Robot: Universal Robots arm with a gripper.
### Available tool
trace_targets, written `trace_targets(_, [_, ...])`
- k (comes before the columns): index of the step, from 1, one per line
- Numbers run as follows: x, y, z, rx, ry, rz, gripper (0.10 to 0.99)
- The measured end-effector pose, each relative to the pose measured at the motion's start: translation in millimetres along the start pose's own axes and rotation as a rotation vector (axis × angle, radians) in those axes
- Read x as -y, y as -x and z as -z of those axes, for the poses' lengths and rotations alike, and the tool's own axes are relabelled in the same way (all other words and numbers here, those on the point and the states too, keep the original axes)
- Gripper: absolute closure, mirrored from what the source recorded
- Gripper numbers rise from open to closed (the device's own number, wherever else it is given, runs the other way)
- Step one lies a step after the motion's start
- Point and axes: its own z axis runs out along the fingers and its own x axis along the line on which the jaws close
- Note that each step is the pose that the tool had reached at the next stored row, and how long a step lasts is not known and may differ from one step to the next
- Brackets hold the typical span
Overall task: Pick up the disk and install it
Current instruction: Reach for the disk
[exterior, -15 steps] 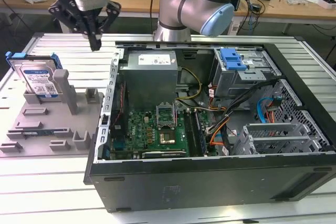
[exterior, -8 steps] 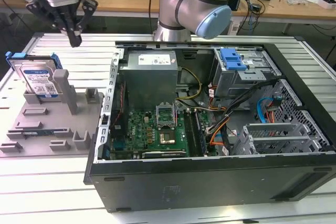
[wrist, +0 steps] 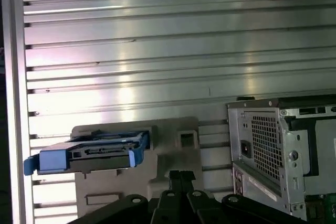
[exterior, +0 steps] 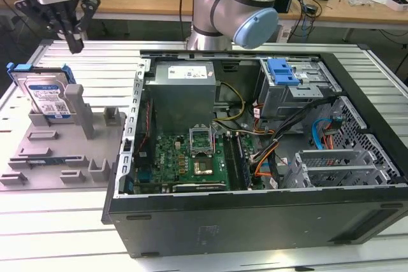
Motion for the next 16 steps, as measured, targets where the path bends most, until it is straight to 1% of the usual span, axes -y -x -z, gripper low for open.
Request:
trace_targets(2, [-6.1, -13.6, -1.0, -0.0001, 0.0, 0.0, 0.98])
trace_targets(4, [-8.8, -20.3, -1.6, 0.0, 0.0, 0.0, 0.98])
trace_targets(6, [-13.0, -33.9, -2.7, 0.0001, 0.0, 0.0, 0.98])
trace_targets(16, [-13.2, -34.6, -2.7, 0.0, 0.0, 0.0, 0.98])
